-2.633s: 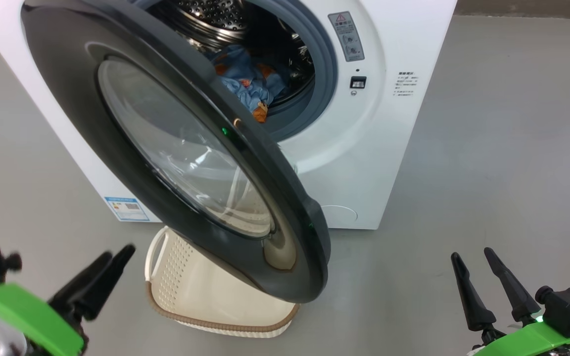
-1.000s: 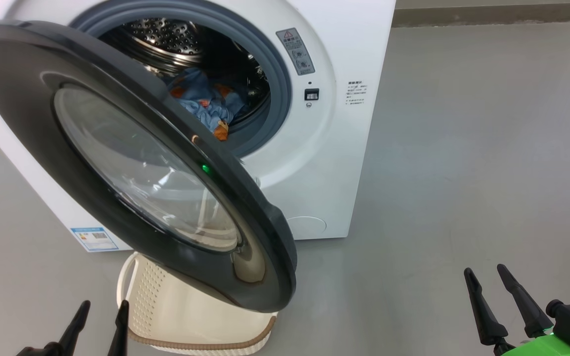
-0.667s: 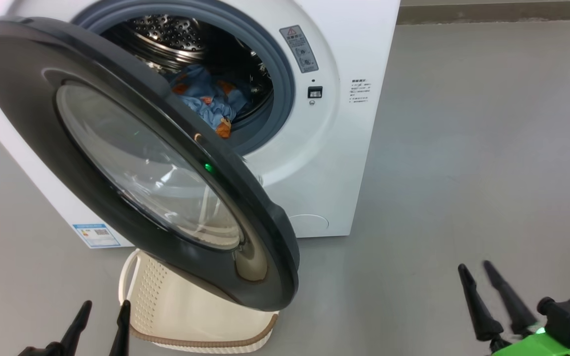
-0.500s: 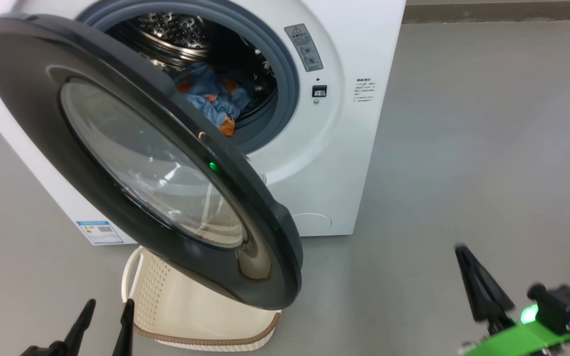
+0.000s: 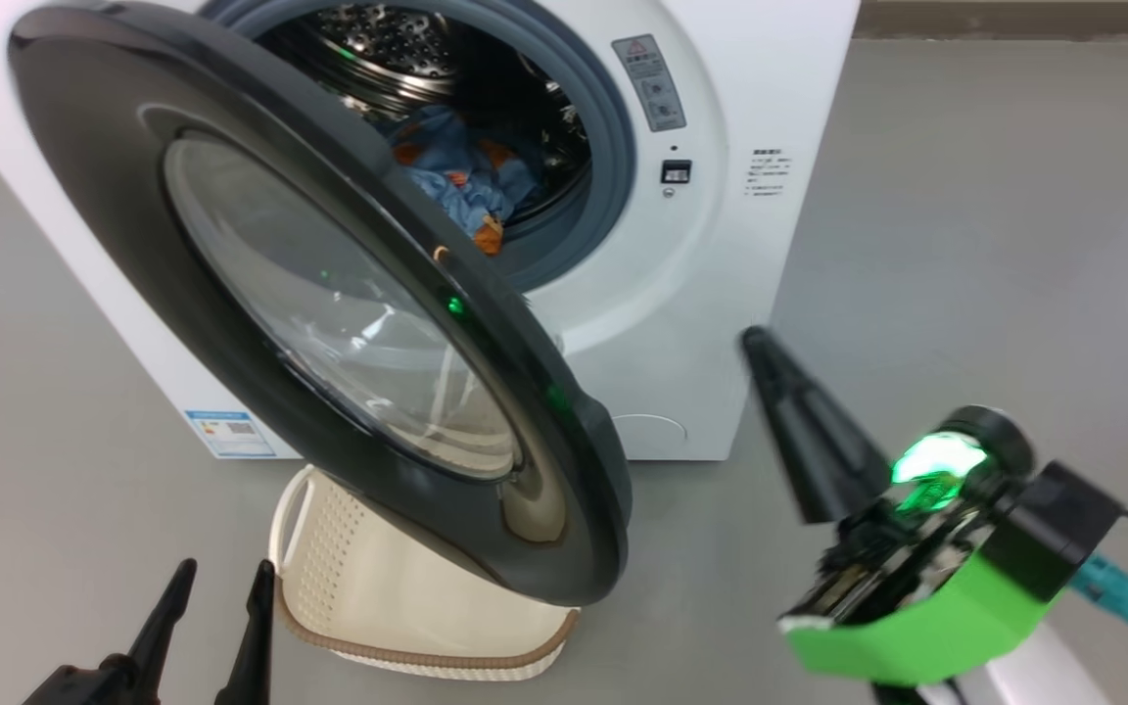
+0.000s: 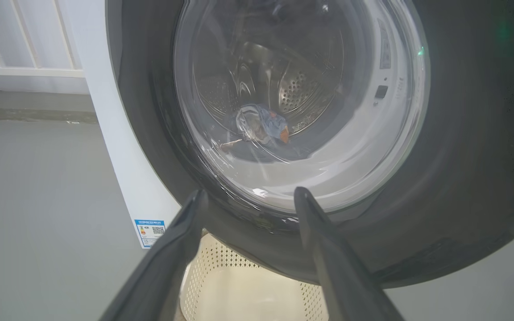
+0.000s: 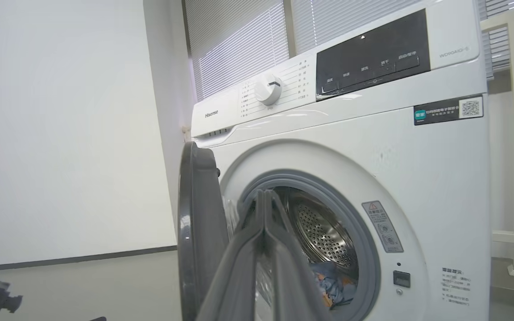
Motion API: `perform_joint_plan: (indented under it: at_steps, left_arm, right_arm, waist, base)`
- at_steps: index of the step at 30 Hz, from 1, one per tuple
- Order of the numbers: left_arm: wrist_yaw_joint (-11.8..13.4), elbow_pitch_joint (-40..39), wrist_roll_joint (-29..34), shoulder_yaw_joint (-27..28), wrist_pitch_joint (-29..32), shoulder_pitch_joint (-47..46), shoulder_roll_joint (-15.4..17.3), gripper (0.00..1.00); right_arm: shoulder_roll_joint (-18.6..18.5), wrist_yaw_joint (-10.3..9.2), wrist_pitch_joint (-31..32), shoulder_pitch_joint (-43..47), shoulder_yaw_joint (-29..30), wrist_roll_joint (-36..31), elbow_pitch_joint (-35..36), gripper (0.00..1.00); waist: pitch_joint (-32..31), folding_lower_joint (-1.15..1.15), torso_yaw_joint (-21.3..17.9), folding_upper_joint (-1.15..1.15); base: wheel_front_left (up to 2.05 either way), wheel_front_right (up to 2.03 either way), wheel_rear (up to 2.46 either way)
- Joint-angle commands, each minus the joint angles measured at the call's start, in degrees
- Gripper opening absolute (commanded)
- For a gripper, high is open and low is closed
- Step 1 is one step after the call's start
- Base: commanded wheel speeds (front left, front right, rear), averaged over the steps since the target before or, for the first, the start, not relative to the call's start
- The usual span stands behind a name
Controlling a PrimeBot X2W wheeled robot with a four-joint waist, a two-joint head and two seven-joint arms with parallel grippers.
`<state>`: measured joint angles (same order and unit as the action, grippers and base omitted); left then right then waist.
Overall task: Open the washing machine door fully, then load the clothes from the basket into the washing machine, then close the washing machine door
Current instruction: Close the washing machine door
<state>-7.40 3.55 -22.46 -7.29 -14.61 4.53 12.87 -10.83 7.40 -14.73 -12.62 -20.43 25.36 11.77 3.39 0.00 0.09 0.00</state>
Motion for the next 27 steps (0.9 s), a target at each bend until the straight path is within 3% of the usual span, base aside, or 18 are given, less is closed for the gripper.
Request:
perform_joint_plan:
  at_steps: [1, 8, 16, 22, 27]
  left_arm:
    - [-0.09, -1.77, 0.59, 1.9, -0.39, -2.46, 0.59, 1.0]
    - [-0.09, -2.37, 0.83, 1.55, -0.39, -2.18, 0.1, 1.0]
    - [-0.09, -2.29, 0.83, 1.11, -0.39, -2.04, -0.64, 1.0]
    - [-0.09, -2.14, 0.66, 0.48, -0.39, -2.81, -1.06, 1.0]
    - [-0.09, -1.92, 0.5, 0.41, -0.39, -3.34, -1.2, 1.0]
  right_arm:
    - [0.06, 0.09, -0.27, -1.48, -3.14, 0.62, 2.66, 0.0]
    - [-1.76, 0.09, -0.27, -0.63, -13.88, 1.26, 2.91, 0.0]
    - [-1.98, 0.09, -0.27, 1.3, -22.47, 5.54, -5.18, 0.0]
    - [-1.27, 0.09, -0.27, 1.97, -26.49, 7.57, -13.11, 0.0]
    - [-0.73, 0.09, -0.27, 1.43, -26.58, 8.13, -18.43, 0.0]
  waist:
    - [-0.28, 0.0, 0.73, 0.0]
    - [-0.5, 0.0, 1.81, 0.0]
    - [-0.05, 0.0, 2.52, 0.0]
    - [0.93, 0.0, 3.51, 0.0]
    - [1.71, 0.0, 4.17, 0.0]
  base:
    - [0.0, 0.0, 0.0]
    - [0.0, 0.0, 0.0]
    - [0.0, 0.0, 0.0]
    - [0.0, 0.0, 0.0]
    - [0.0, 0.0, 0.0]
